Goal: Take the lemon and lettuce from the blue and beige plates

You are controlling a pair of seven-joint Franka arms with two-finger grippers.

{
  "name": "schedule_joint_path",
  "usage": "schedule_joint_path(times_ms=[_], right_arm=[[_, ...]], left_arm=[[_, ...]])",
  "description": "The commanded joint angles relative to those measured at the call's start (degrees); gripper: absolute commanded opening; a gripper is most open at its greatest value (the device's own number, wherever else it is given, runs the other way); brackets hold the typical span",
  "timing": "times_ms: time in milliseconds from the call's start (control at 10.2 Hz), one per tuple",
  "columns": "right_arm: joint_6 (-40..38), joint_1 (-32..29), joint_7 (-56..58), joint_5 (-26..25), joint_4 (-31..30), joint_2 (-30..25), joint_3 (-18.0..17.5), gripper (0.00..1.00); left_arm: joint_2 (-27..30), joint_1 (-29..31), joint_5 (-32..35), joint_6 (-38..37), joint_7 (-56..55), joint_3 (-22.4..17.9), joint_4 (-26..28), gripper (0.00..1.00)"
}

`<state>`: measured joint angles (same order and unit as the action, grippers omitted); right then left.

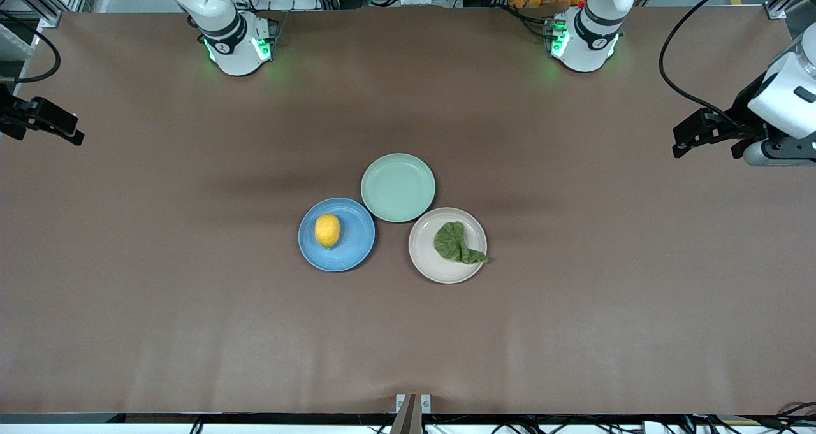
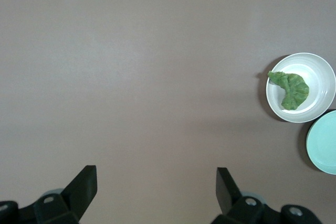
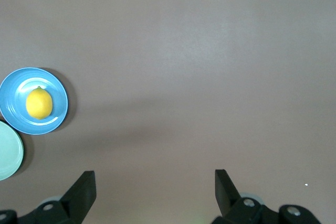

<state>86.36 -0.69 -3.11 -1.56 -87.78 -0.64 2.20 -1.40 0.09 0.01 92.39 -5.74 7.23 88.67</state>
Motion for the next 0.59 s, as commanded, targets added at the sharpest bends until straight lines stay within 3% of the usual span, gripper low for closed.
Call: schedule_joint_path(times_ms=[0, 488], right_arm=[[0.30, -0.19, -1.02, -0.64, -0.20, 0.11, 0.00, 1.00], [0.21, -0.19, -0.93, -0.73, -0.20, 0.11, 0.09, 1.00]], left_arm=[[0.70, 0.44, -0.89, -0.45, 0.82, 0.16, 0.02, 1.00], [-0.27, -0.09, -1.24, -0.37, 0.47, 0.24, 0.02, 1.00]])
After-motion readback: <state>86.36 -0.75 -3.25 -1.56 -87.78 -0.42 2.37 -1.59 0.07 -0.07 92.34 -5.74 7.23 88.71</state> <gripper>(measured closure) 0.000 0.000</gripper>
